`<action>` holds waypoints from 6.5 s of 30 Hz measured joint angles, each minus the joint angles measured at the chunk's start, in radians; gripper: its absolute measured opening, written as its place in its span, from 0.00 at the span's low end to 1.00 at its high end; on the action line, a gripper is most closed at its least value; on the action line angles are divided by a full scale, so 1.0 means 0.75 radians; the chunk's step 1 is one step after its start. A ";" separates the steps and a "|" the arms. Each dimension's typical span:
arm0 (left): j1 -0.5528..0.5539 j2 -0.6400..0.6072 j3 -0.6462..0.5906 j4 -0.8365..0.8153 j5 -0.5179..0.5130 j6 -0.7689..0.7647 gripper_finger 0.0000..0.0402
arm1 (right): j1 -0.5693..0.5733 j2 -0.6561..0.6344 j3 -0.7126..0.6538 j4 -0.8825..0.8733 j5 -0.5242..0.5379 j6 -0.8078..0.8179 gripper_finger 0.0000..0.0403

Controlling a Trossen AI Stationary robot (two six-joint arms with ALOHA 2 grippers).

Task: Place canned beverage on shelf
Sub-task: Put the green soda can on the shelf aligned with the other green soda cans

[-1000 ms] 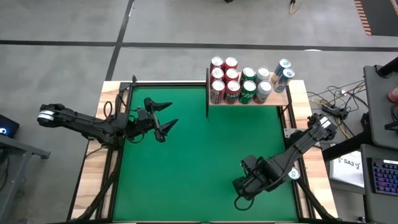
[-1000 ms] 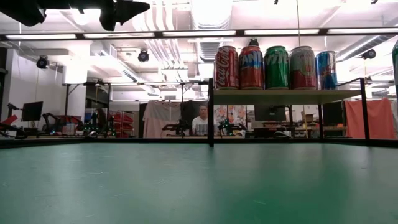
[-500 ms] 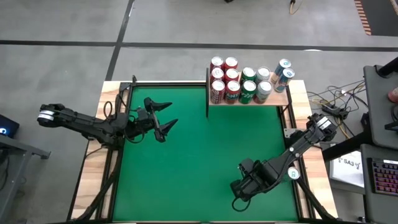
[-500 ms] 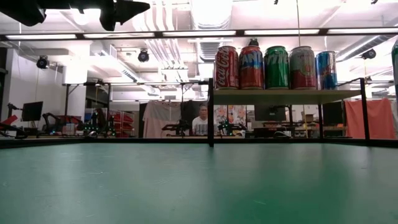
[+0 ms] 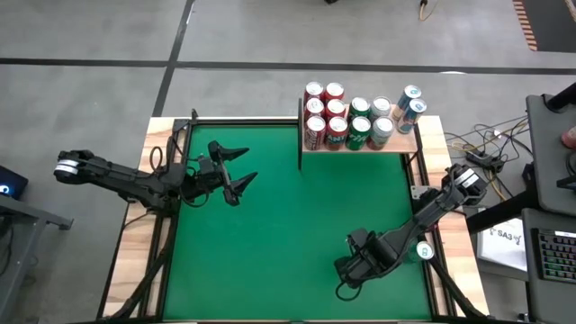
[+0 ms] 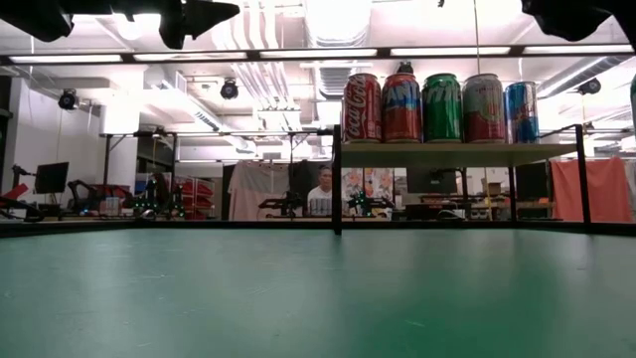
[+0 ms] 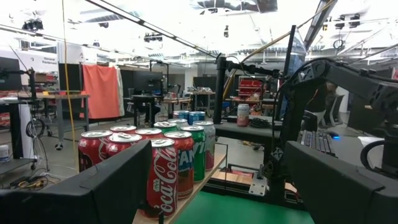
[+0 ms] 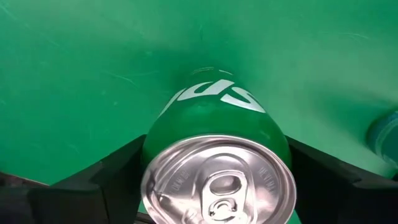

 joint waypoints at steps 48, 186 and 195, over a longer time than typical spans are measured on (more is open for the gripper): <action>-0.001 0.966 0.649 -0.317 0.282 0.278 0.87 | -0.423 -0.031 0.582 -0.157 0.733 -1.113 0.74; -0.188 1.056 0.533 0.601 -0.337 0.291 0.96 | -0.496 0.067 0.964 -0.045 0.915 -2.035 0.74; -0.188 1.054 0.532 0.596 -0.337 0.360 0.94 | -0.508 -0.095 0.954 -0.262 0.932 -1.963 0.74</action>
